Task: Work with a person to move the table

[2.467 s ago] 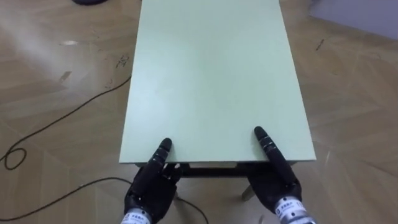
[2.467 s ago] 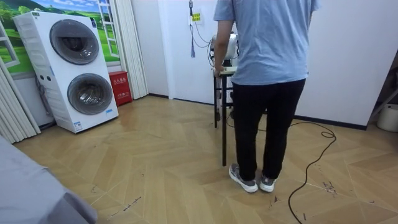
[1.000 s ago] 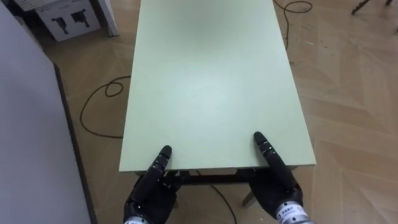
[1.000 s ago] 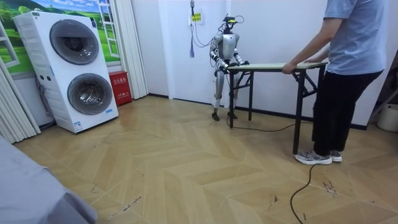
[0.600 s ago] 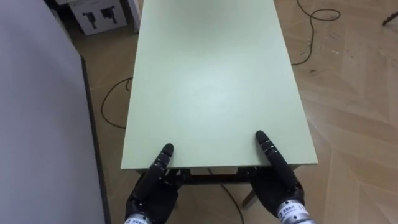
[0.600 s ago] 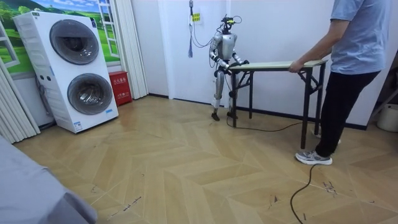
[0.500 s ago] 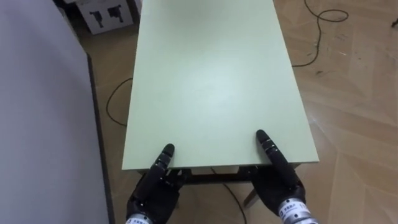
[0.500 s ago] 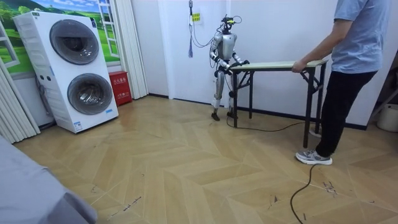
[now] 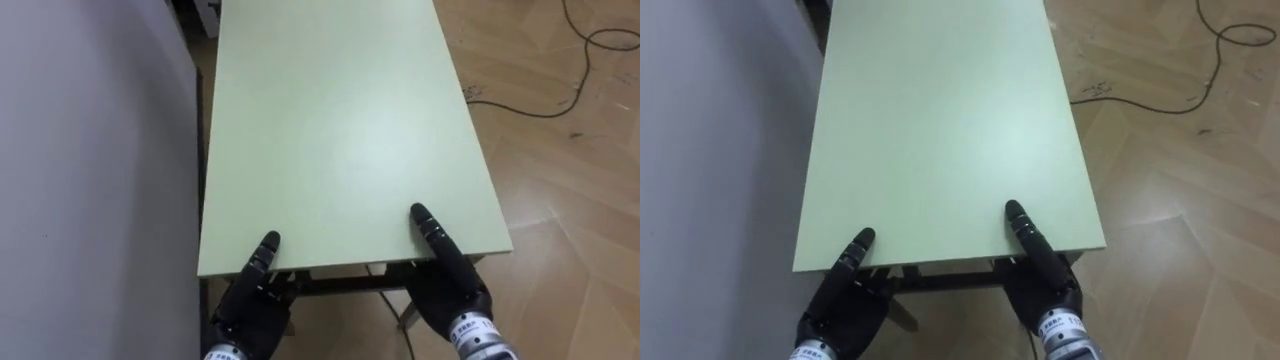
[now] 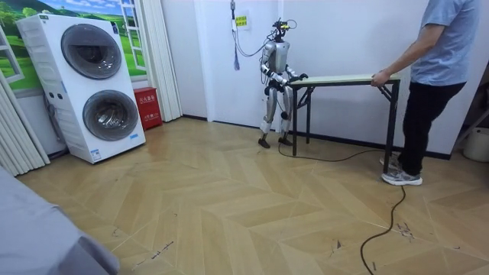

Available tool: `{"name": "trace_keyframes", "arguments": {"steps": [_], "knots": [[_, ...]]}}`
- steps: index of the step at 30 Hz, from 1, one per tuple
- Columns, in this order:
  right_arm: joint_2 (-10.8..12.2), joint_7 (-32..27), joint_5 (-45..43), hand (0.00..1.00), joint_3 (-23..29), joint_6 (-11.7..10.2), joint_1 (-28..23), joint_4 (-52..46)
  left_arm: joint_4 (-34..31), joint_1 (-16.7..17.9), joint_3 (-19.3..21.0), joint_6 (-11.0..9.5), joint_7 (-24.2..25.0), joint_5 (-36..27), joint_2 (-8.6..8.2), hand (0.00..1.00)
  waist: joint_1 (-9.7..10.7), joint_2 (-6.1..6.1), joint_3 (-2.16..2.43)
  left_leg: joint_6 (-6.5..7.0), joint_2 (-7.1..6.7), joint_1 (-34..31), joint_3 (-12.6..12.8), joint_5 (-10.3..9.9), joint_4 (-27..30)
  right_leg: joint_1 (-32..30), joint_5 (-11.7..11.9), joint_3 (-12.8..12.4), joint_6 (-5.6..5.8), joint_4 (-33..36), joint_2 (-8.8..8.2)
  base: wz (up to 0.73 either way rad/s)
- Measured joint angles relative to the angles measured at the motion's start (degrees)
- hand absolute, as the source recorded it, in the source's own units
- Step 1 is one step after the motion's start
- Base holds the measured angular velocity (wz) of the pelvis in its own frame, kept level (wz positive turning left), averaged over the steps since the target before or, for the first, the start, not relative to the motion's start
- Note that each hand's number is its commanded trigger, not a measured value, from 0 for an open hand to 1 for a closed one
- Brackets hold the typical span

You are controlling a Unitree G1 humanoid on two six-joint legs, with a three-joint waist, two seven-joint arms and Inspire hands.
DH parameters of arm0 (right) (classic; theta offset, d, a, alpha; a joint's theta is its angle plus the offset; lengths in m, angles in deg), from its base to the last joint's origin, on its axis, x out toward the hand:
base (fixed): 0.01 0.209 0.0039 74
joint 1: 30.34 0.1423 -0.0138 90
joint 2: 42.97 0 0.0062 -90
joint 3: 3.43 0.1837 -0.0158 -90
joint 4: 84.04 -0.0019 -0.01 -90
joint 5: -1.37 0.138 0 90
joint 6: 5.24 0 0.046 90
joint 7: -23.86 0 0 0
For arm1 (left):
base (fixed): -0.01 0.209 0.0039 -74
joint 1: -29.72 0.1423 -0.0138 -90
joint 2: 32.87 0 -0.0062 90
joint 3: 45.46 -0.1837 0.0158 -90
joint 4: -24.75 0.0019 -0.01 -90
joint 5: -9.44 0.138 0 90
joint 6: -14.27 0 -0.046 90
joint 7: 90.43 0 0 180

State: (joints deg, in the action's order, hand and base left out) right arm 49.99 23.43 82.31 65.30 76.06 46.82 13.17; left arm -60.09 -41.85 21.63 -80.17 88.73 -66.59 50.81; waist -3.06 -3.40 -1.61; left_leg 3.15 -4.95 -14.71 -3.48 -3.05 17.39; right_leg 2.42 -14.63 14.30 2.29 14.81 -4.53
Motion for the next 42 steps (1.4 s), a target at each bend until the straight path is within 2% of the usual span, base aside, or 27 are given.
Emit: {"name": "trace_keyframes", "arguments": {"steps": [3, 6, 10, 14, 19, 25, 26, 29, 39, 42], "knots": [[1.56, -0.05, 0.4, 1.0, -0.01, -0.04, -0.11, 0.45, 0.0, -0.64, 0.43, -0.11, -0.09, 0.28, 0.83, 1.0, 0.0, 1.34, -0.09, -0.42, -0.71, 0.03, -1.89, 1.8, -1.71, 0.82, -0.05, 0.18, -0.17, -1.62, 0.38, 0.32], [1.75, -0.06, 1.71, 1.0, -0.08, 0.01, -0.34, 0.45, 0.0, -0.92, 0.35, -0.13, -0.23, 0.32, 1.2, 1.0, 0.16, 2.15, -0.03, -0.69, -0.78, -0.06, -2.92, 2.42, -1.79, 1.7, 0.09, 1.25, -0.48, -2.36, 0.93, 0.32], [1.48, -0.12, 2.1, 1.0, -0.16, 0.12, -0.36, 0.46, 0.0, -0.99, 0.34, -0.35, -0.23, 0.37, 1.43, 1.0, -0.08, 2.25, -0.04, -1.09, -0.75, -0.26, -3.86, 3.45, -2.21, 1.83, 0.27, 2.06, -1.11, -2.92, 1.44, 0.17], [1.65, -0.17, 1.67, 1.0, -0.11, 0.19, -0.77, 0.45, 0.05, -0.68, 0.13, -0.34, -0.22, 0.33, 1.4, 1.0, -0.36, 2.27, -0.02, -0.83, -0.65, -0.36, -2.77, 4.31, -2.76, 2.64, 0.22, 4.15, -1.66, -4.54, 1.47, 0.24], [1.72, -0.17, 1.62, 1.0, -0.08, 0.38, -0.75, 0.45, 0.05, -0.61, 0.06, -0.39, -0.3, 0.24, 1.02, 1.0, -0.48, 2.14, 0.04, -0.24, -1.64, -0.77, -3.07, 4.56, -2.9, 2.65, -0.28, 5.58, -0.87, -4.07, 0.81, 0.18], [1.64, -0.51, 1.6, 1.0, -0.12, 0.38, -0.77, 0.45, 0.12, -0.6, -0.47, -0.39, -0.86, 0.07, 1.12, 1.0, -0.74, 1.91, 0.07, 0.22, -2.3, -0.79, -3.53, 4.29, -2.89, 2.72, -0.42, 5.32, -0.59, -3.18, 0.42, 0.08], [1.55, -0.73, 1.58, 1.0, -0.12, 0.38, -0.88, 0.45, 0.13, -0.6, -0.61, -0.38, -1.11, 0.06, 1.12, 1.0, -0.55, 1.71, 0.19, 0.23, -2.37, -0.79, -3.77, 4.28, -2.85, 2.71, -0.42, 5.32, -0.59, -2.94, 0.42, 0.07], [1.35, -0.85, 1.58, 1.0, -0.06, 0.38, -1.12, 0.45, 0.51, -0.6, -0.69, -0.32, -1.24, 0.13, 1.07, 1.0, -0.51, 1.36, 0.36, 0.24, -2.39, -0.78, -3.74, 4.28, -2.86, 2.73, -0.42, 4.79, -0.59, -2.99, 0.42, 0.02], [1.18, -1.06, 1.55, 1.0, 0.19, 0.64, -1.41, 0.97, 1.53, -0.6, -0.59, 0.27, -1.24, 0.32, 0.45, 1.0, -0.51, 1.23, 0.37, 0.46, -2.28, -0.67, -3.18, 4.07, -2.95, 2.7, -0.4, 4.3, -0.58, -3.03, 0.33, -0.02], [1.72, -1.05, 1.5, 1.0, 0.19, 0.66, -1.37, 1.67, 2.36, -0.61, -0.29, 0.27, -1.23, 0.87, 0.03, 1.0, -0.51, 1.24, 0.37, 0.56, -2.36, -0.52, -3.07, 3.99, -2.96, 2.72, -0.4, 2.84, -0.57, -3.01, 0.33, -0.01]]}}
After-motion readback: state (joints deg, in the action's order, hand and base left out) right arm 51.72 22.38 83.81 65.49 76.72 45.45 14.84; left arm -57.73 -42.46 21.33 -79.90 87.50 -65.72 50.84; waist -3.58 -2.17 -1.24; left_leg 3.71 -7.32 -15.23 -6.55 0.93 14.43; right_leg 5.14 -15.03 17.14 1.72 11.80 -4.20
